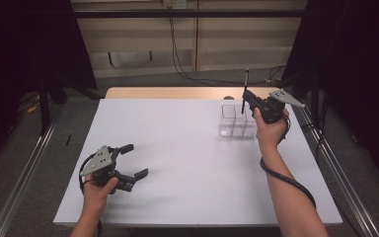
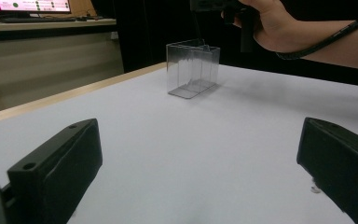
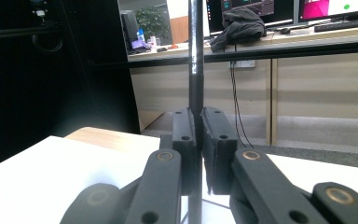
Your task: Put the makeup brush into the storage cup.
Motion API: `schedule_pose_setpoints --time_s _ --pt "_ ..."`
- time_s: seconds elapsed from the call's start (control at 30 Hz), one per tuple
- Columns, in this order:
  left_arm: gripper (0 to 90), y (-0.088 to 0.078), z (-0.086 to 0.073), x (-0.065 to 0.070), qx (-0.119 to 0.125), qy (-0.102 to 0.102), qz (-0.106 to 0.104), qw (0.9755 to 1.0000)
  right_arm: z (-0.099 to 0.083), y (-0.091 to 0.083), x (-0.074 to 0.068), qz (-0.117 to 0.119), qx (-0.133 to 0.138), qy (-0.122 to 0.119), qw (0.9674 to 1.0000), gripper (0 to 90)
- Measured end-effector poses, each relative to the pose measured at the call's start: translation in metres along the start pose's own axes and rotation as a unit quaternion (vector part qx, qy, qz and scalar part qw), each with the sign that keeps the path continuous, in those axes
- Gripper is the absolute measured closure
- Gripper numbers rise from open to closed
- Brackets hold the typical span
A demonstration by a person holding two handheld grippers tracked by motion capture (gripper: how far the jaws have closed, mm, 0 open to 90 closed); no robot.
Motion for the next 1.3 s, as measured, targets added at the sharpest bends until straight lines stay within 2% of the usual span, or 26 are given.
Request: schedule_pose_setpoints --time_s 0.03,1.3 --pt "0.0 0.000 0.000 0.001 0.002 -0.004 -0.001 1.0000 0.000 0.000 0.000 0.000 0.000 0.000 1.0000 84.2" --pt "0.0 0.000 0.000 0.000 -0.001 0.000 0.001 1.0000 -0.019 0.001 0.000 0.004 -0.017 0.002 0.9998 84.2"
Point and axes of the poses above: each handheld gripper's, and its own axes: y roughly forward along the jaws, z roughly out of its top, x roughly to its right, the point moved 8 cm from there along y, roughly forward along the jaws, and after that the axes turned 8 degrees about y, right-handed, at the moved point
